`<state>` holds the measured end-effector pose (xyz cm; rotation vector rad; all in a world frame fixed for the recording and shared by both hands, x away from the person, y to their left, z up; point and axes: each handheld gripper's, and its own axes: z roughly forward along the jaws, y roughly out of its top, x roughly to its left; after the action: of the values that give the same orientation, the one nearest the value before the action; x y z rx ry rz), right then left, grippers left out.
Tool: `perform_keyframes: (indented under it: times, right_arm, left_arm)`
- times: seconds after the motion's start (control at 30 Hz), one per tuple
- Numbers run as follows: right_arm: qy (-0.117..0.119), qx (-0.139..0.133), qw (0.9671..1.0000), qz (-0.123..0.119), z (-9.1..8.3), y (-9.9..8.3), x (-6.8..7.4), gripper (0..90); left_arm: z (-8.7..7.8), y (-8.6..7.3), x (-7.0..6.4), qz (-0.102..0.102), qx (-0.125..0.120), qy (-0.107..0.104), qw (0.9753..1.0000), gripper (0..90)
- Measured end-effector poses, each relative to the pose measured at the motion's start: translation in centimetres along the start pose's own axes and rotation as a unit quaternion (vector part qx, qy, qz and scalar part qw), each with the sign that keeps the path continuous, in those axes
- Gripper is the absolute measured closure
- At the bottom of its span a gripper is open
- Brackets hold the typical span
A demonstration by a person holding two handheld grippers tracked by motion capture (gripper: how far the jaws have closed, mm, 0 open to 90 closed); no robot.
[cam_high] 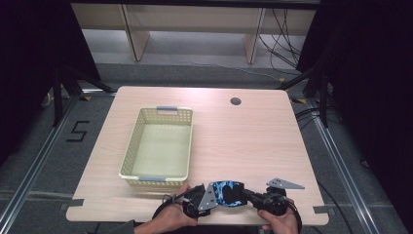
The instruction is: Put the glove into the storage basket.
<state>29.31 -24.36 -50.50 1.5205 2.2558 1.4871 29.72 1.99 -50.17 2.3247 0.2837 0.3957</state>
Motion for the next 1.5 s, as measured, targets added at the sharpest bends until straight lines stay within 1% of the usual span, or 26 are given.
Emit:
perform_keyframes:
  times: [0.03, 0.07, 0.1, 0.13, 0.2, 0.27, 0.3, 0.33, 0.37, 0.47, 0.5, 0.53, 0.6, 0.63, 0.67, 0.7, 0.73, 0.8, 0.87, 0.93, 0.97, 1.1, 1.17, 1.33, 1.4, 1.5]
  right_arm:
    - [-0.015, 0.008, 0.9998, 0.007, -0.2, 0.1, 0.4, 86.3]
    - [-0.002, -0.001, 1.0000, -0.009, -0.2, 0.2, 0.3, 86.3]
    - [-0.002, 0.001, 1.0000, 0.005, -0.5, 0.2, 0.9, 86.3]
    - [-0.004, -0.005, 0.9998, -0.020, -0.5, 0.3, 0.8, 86.3]
    - [-0.003, 0.001, 0.9999, -0.010, -0.6, 0.3, 1.2, 86.3]
    - [0.003, -0.007, 0.9995, -0.031, -0.8, 0.8, 1.4, 86.3]
    - [0.008, -0.007, 0.9999, -0.014, -1.0, 1.0, 1.9, 86.3]
    - [0.002, -0.013, 0.9991, -0.039, -1.1, 1.3, 1.9, 86.3]
    - [0.003, -0.014, 0.9988, -0.046, -1.4, 1.7, 2.6, 86.3]
    - [0.007, -0.014, 0.9991, -0.040, -1.6, 2.1, 3.3, 86.3]
    - [0.021, -0.024, 0.9986, -0.043, -1.6, 2.4, 3.6, 86.3]
    - [0.030, -0.031, 0.9973, -0.060, -1.6, 3.1, 3.7, 86.3]
    - [0.034, -0.026, 0.9979, -0.049, -1.7, 3.3, 4.1, 86.3]
    - [0.032, -0.032, 0.9968, -0.065, -1.5, 3.8, 4.3, 86.3]
    - [0.038, -0.029, 0.9971, -0.060, -1.5, 4.2, 4.8, 86.3]
    - [0.040, -0.031, 0.9959, -0.075, -1.4, 4.7, 5.0, 86.3]
    - [0.043, -0.029, 0.9965, -0.065, -1.4, 4.9, 5.4, 86.3]
    - [0.051, -0.030, 0.9946, -0.085, -1.0, 6.1, 6.6, 86.4]
    - [0.052, -0.022, 0.9944, -0.090, -1.0, 6.4, 6.9, 86.3]
    - [0.056, -0.023, 0.9940, -0.092, -0.6, 7.3, 7.7, 86.3]
    - [0.058, -0.023, 0.9925, -0.105, -0.2, 7.9, 7.9, 86.4]
    - [0.072, -0.018, 0.9893, -0.126, 1.7, 10.0, 9.4, 86.3]
    - [0.072, -0.017, 0.9893, -0.126, 2.1, 10.3, 9.6, 86.3]
    - [0.076, -0.010, 0.9888, -0.128, 5.0, 12.0, 10.7, 86.3]
    - [0.080, -0.006, 0.9875, -0.136, 5.9, 12.6, 10.9, 86.4]
    - [0.081, 0.005, 0.9885, -0.128, 7.5, 13.2, 11.4, 86.3]
  left_arm:
    - [-0.1, 0.0, 0.0, 0.000, 0.002, 0.000, 1.0000, 74.3]
    - [-0.3, 0.1, 0.1, 0.004, -0.003, 0.000, 1.0000, 74.3]
    - [-0.6, 0.3, 0.0, -0.003, -0.004, 0.001, 1.0000, 74.2]
    - [-0.8, 0.4, 0.0, -0.001, -0.005, 0.004, 1.0000, 74.3]
    - [-1.2, 0.5, 0.0, 0.005, -0.008, 0.006, 0.9999, 74.2]
    - [-1.9, 0.7, -0.2, 0.007, -0.014, 0.009, 0.9998, 74.2]
    - [-2.3, 0.8, -0.2, 0.008, -0.014, 0.008, 0.9998, 74.2]
    - [-2.8, 0.9, -0.2, 0.010, -0.014, 0.012, 0.9998, 74.2]
    - [-3.5, 1.2, 0.0, 0.014, -0.019, 0.016, 0.9996, 74.2]
    - [-4.4, 1.4, 0.4, 0.008, -0.024, 0.020, 0.9995, 74.2]
    - [-4.9, 1.4, 0.5, 0.007, -0.020, 0.020, 0.9996, 74.2]
    - [-5.2, 1.4, 0.6, 0.007, -0.025, 0.026, 0.9993, 74.2]
    - [-6.1, 1.6, 0.8, 0.012, -0.023, 0.030, 0.9992, 74.2]
    - [-6.4, 1.6, 0.9, 0.008, -0.027, 0.032, 0.9991, 74.1]
    - [-7.0, 1.6, 1.1, 0.003, -0.026, 0.033, 0.9991, 74.1]
    - [-7.3, 1.6, 1.3, -0.007, -0.028, 0.033, 0.9990, 74.1]
    - [-7.8, 1.5, 1.5, -0.013, -0.029, 0.031, 0.9990, 74.1]
    - [-8.7, 1.4, 2.1, -0.019, -0.031, 0.033, 0.9988, 74.1]
    - [-9.7, 1.3, 2.6, -0.022, -0.031, 0.037, 0.9986, 74.1]
    - [-10.8, 1.3, 3.2, -0.021, -0.030, 0.044, 0.9983, 74.1]
    - [-11.2, 1.3, 3.5, -0.016, -0.026, 0.046, 0.9984, 74.1]
    - [-12.8, 0.6, 5.1, -0.028, -0.022, 0.061, 0.9975, 73.9]
    - [-13.3, 0.2, 5.9, -0.031, -0.020, 0.070, 0.9968, 73.9]
    - [-14.6, -1.1, 8.0, -0.039, -0.011, 0.081, 0.9959, 73.9]
    - [-14.9, -1.5, 8.9, -0.045, 0.000, 0.074, 0.9963, 73.8]
    - [-15.2, -2.5, 10.2, -0.049, 0.016, 0.070, 0.9962, 73.7]
